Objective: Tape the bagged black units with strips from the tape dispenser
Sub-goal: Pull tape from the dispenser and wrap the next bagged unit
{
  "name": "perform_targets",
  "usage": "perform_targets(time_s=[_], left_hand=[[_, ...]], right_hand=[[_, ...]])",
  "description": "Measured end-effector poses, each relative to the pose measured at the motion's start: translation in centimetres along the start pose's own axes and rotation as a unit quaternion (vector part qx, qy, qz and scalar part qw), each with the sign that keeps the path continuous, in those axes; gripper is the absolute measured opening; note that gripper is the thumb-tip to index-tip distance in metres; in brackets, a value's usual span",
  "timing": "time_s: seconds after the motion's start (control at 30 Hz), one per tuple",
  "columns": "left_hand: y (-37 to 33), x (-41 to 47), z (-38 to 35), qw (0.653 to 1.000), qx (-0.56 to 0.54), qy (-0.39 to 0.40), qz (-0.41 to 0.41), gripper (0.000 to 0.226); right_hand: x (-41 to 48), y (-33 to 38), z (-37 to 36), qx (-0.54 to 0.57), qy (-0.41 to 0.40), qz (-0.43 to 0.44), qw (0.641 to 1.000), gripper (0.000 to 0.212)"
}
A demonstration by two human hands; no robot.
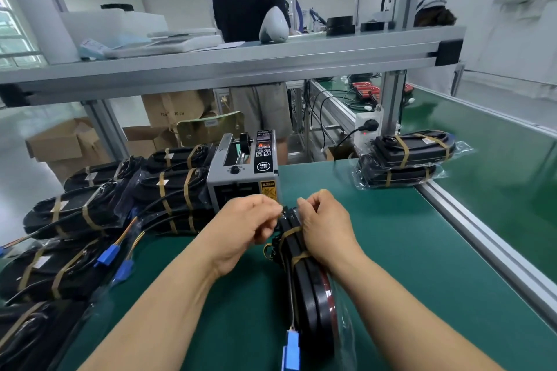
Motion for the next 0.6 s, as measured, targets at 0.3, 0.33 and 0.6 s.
perform_targets(time_s=[0.3, 0.33, 0.6], left_hand=[[-0.1, 1.6, -1.0, 0.993, 0.121, 0.012, -0.001, 0.021], [-0.1, 1.7, -1.0, 0.992, 0.124, 0.011, -0.001, 0.021], [1.0, 2.1, -1.1, 0.991, 0.129, -0.022, -0.032, 0.022]], right_hand=[[0.2, -0.2, 0.1, 0.008, 0.002, -0.006, 1.0, 0.028], [0.2, -0.2, 0.1, 0.006, 0.003, -0.005, 1.0, 0.027], [0.3, -0.2, 0.0, -0.002, 0.004, 0.0, 1.0, 0.029]])
Point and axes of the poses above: each hand's wrist, its own x-axis towards the middle knuckle, its own z-axis out of the back of the hand, y = z × x, the point moved 3 cm from there along x, towards the middle knuckle, and after that the axes turned 8 degrees about -z, right-handed, at the moved point
